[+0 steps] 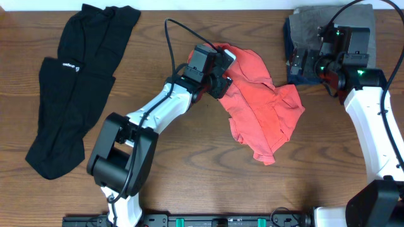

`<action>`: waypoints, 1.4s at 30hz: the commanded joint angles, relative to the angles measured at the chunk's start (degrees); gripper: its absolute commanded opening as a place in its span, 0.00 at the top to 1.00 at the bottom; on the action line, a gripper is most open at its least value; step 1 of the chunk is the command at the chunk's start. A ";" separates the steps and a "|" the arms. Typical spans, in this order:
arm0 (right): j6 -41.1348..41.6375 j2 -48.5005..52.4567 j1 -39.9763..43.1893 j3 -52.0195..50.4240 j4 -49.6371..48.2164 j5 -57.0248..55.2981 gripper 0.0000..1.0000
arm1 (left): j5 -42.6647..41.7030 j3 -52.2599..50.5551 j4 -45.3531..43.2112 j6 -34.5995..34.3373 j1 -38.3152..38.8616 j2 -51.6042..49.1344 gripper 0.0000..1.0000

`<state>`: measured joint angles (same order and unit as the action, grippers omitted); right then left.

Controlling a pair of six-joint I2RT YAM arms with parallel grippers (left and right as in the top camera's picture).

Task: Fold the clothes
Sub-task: 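Grasp the red shirt's left edge with the left gripper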

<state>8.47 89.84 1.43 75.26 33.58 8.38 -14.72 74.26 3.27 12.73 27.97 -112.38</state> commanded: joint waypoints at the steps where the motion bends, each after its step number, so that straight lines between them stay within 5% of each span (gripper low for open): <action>1: -0.98 0.33 0.00 0.35 0.59 0.46 0.01 | 2.43 -0.13 -1.42 -0.83 -0.17 -1.33 0.33; 9: -1.11 1.31 0.00 0.31 0.94 0.44 0.01 | 9.51 -0.13 -8.98 -10.12 -0.17 -6.64 0.33; 17: -1.31 3.82 0.00 0.31 0.98 0.46 0.01 | 11.39 -0.13 -11.96 -11.56 -0.17 -9.86 0.34; 18: -1.31 4.02 0.00 0.31 0.94 0.46 0.01 | 11.39 -0.13 -11.96 -11.54 -0.17 -9.86 0.36; 21: -1.29 4.72 0.00 0.31 0.79 0.46 0.02 | 11.39 -0.13 -11.93 -11.54 -0.17 -9.86 0.65; 26: -1.29 5.01 0.00 0.31 0.48 0.46 0.02 | 11.39 -0.13 -10.56 -11.54 -0.31 -9.29 0.91; 33: -1.31 5.01 0.00 0.31 0.33 1.44 0.05 | 12.85 -0.13 -6.29 -11.56 -1.90 -1.68 0.94; 42: -2.64 5.01 -2.03 0.31 0.83 9.42 0.06 | 17.40 -0.13 -0.15 -11.30 -5.40 19.67 0.94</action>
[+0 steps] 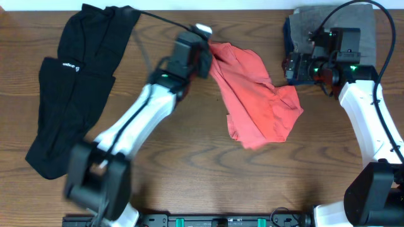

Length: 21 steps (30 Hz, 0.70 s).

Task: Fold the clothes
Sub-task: 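Grasp the red shirt's left edge with the left gripper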

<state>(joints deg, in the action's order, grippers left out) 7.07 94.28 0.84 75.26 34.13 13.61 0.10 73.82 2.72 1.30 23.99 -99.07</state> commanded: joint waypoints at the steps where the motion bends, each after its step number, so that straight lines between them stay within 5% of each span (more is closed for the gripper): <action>1: -1.51 0.57 -1.99 0.31 0.48 4.92 0.06 | 2.58 0.31 0.50 0.13 -1.86 8.13 0.94; 8: -1.62 0.57 -8.70 0.24 2.78 5.92 0.06 | 2.58 0.31 0.68 0.13 -4.04 17.14 0.94; 21: -7.37 0.68 -17.09 -5.97 1.05 4.55 0.13 | 8.31 0.31 -0.15 0.76 -4.74 18.51 0.94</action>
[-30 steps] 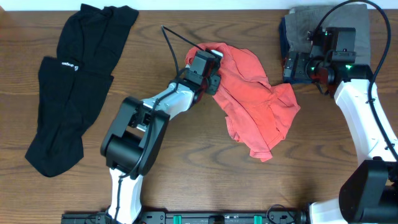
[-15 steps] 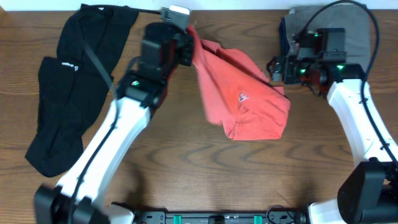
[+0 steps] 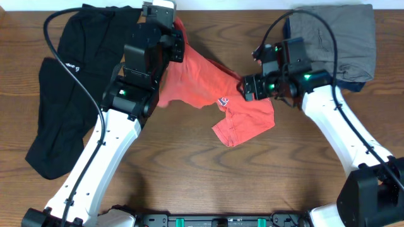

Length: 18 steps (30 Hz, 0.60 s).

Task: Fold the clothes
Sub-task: 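Grasp the red shirt's left edge with the left gripper, then grasp the shirt's right side with the right gripper and stretch apart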

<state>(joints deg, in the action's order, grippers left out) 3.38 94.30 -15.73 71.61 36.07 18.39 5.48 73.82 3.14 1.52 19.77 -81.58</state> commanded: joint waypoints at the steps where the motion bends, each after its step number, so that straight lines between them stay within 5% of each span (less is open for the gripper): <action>1: -4.22 0.66 -0.50 -3.23 -1.92 -0.72 0.14 | 2.93 0.31 -0.52 0.55 -0.52 1.16 0.94; 18: -9.31 5.20 -0.37 -13.73 -20.57 -9.35 0.33 | 2.97 0.31 1.40 0.79 -0.85 5.84 0.94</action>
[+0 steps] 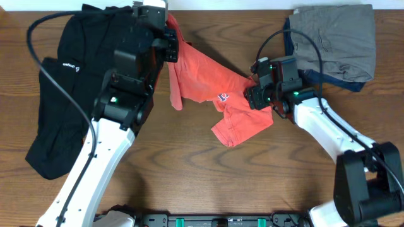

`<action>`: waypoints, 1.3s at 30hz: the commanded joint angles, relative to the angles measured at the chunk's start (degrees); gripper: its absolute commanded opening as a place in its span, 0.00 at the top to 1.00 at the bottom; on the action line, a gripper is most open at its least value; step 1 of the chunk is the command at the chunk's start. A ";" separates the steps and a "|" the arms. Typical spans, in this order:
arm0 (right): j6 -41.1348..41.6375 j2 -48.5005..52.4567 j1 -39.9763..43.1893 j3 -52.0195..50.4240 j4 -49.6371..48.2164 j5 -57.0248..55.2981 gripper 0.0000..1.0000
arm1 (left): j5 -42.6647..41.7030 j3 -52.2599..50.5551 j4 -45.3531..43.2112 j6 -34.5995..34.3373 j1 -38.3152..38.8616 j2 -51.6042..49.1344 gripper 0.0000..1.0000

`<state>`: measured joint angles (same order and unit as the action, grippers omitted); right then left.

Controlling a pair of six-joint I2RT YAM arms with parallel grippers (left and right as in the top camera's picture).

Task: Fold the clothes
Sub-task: 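Grasp the shirt's right side with the right gripper and stretch apart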

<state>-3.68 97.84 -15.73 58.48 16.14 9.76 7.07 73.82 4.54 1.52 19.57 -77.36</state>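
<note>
An orange-red T-shirt (208, 88) with a small chest logo is stretched between the two arms above the table's middle. My left gripper (169, 39) is shut on its upper left end, raised near the far edge. My right gripper (251, 93) is shut on the shirt's right side, by the logo. A loose flap of the shirt (243, 126) rests on the wood below the right gripper. A black garment (69, 88) lies spread at the left, partly hidden under the left arm.
A folded stack of grey and dark blue clothes (334, 41) sits at the far right corner. Cables run from both arms over the table (202, 183). The black garment reaches the left edge.
The left gripper has risen a little further toward the far edge, pulling the shirt tauter. The right gripper shifted slightly right, still holding the shirt's right side.
The shirt lay crumpled mid-table with the left gripper at its upper left and the right gripper by the stack. The left gripper then held the corner farther back-left. Later the right gripper held the shirt's right side, and now the shirt hangs stretched between both.
</note>
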 commanded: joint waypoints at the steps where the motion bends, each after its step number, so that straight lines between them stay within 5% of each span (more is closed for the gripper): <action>1: -2.25 2.36 -0.37 -0.59 -1.27 -0.72 0.33 | 1.38 0.31 0.24 0.81 -0.68 1.70 0.94; 13: -2.19 10.69 -0.44 -0.57 -16.28 -0.07 0.33 | 1.38 0.31 2.40 0.79 -0.70 1.95 0.94; 19: -2.10 14.78 -0.42 -0.57 -23.02 -0.09 0.42 | 1.36 0.31 2.73 0.76 -0.70 1.95 0.94; 21: -0.07 15.82 -0.42 -0.57 -25.59 -0.20 0.61 | 1.36 0.31 2.75 0.76 -0.70 1.95 0.94; 23: 4.11 16.17 -0.31 -0.57 -27.69 -1.29 0.99 | 1.36 0.31 2.75 0.79 -0.70 1.95 0.94; 30: 9.05 11.10 1.73 1.57 -27.08 -2.23 0.99 | 1.40 0.31 2.78 1.20 -2.10 4.37 0.94; 39: 4.11 -7.39 4.22 10.97 -6.14 -2.25 0.99 | 1.36 0.31 6.58 0.70 -9.73 14.05 0.94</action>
<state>2.92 97.06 -12.49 65.45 6.22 8.51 7.51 73.73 10.66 1.72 12.12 -67.53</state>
